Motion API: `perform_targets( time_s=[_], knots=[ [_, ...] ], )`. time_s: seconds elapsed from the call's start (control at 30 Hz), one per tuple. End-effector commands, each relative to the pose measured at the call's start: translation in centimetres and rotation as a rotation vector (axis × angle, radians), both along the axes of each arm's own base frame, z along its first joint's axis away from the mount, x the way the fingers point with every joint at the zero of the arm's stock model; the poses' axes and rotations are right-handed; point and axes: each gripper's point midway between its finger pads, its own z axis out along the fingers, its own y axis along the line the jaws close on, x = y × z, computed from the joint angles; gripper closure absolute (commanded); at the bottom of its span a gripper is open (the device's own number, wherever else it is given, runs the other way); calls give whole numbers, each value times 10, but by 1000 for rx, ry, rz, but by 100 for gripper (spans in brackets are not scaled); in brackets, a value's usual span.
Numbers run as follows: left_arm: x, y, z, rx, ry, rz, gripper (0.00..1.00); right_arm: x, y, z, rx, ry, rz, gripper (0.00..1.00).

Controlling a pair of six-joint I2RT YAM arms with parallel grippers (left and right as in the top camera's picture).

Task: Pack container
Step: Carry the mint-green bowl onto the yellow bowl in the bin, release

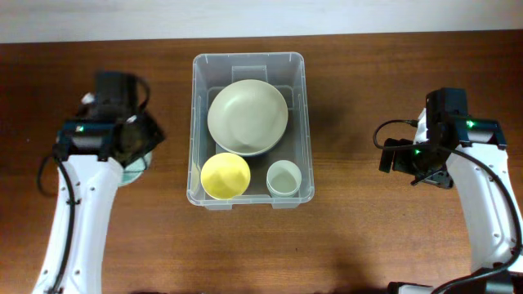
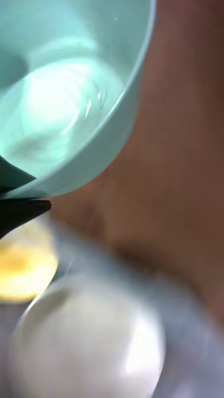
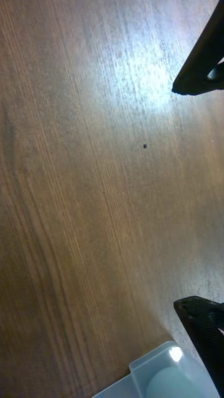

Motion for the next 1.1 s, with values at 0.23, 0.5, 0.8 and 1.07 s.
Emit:
perform_targets(
  time_s=[0.23, 0.5, 0.8, 1.07],
  knots=[
    [-15, -128, 25, 145, -44, -682, 99, 2, -3, 7, -10, -23, -1, 1],
    [-31, -161, -41, 208, 210, -868, 99, 2, -3, 7, -10, -23, -1, 1],
    [-38, -172, -98, 153, 417, -899, 99, 2, -3, 7, -10, -23, -1, 1],
    [-41, -179, -104, 111, 434, -911, 99, 2, -3, 7, -10, -24, -1, 1]
  ],
)
